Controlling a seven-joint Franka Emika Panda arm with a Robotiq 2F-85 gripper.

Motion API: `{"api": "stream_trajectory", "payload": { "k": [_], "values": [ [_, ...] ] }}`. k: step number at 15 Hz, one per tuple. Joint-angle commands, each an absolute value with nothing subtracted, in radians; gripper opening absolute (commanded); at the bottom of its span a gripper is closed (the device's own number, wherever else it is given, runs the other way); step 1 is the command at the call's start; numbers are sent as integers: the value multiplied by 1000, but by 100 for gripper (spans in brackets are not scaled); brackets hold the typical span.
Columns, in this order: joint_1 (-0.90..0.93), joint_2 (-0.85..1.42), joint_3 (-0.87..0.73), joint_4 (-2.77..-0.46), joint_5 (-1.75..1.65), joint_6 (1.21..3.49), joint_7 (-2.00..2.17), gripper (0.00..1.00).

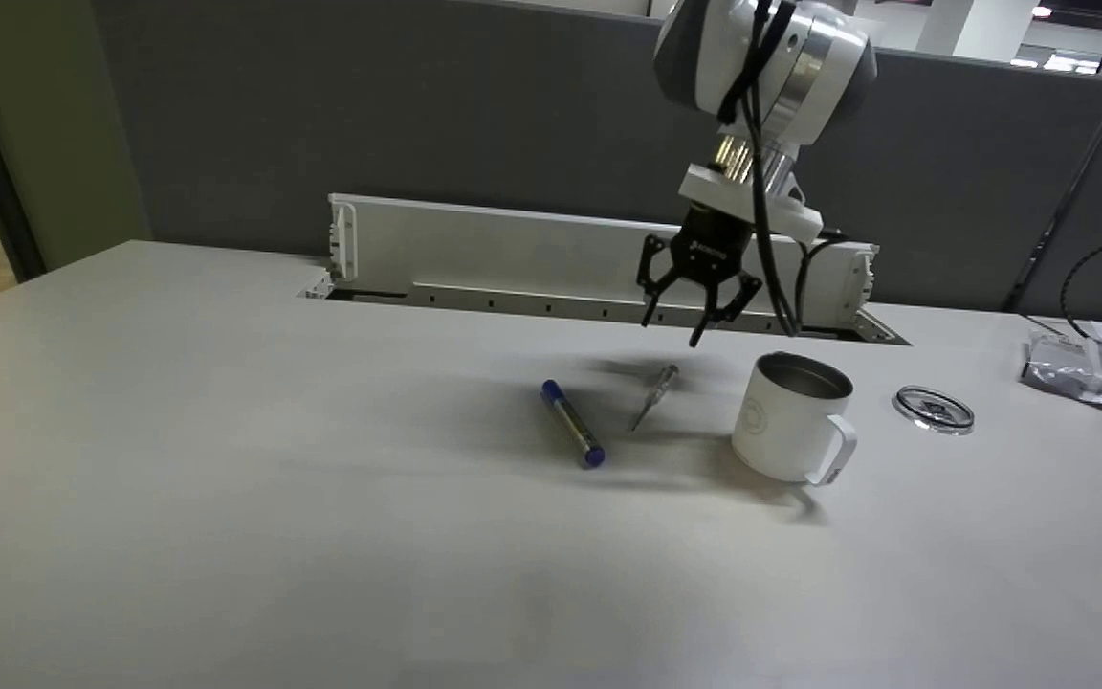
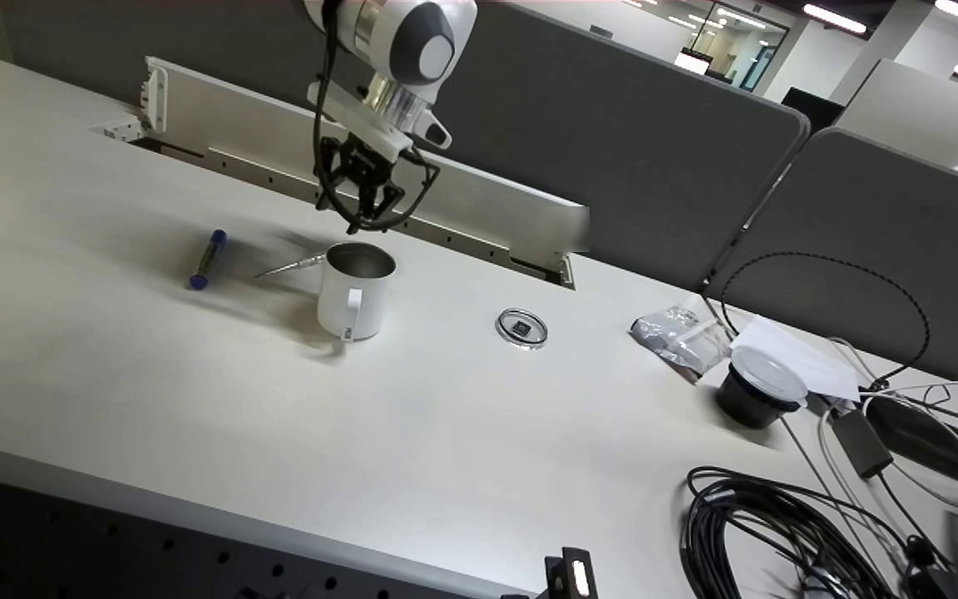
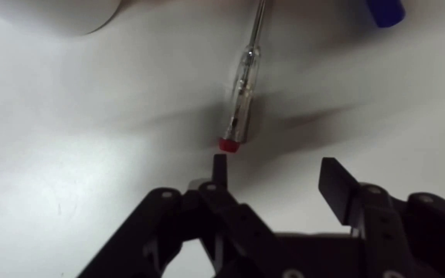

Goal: Pick up the screwdriver from the white cup and put it on the table.

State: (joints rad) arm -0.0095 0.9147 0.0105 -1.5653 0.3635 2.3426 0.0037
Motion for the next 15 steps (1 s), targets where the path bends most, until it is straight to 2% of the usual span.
{"api": "stream_trajectory", "payload": {
  "k": [1,3,9,15],
  "values": [
    [-28,779,17,-1606,290,2246,19,97],
    [-23,726,4,-1604,240,2182,12,100],
    [-33,592,-8,-1628,135,2041,-27,100],
    [-40,614,0,-1593,141,2029,-28,100]
  ]
}}
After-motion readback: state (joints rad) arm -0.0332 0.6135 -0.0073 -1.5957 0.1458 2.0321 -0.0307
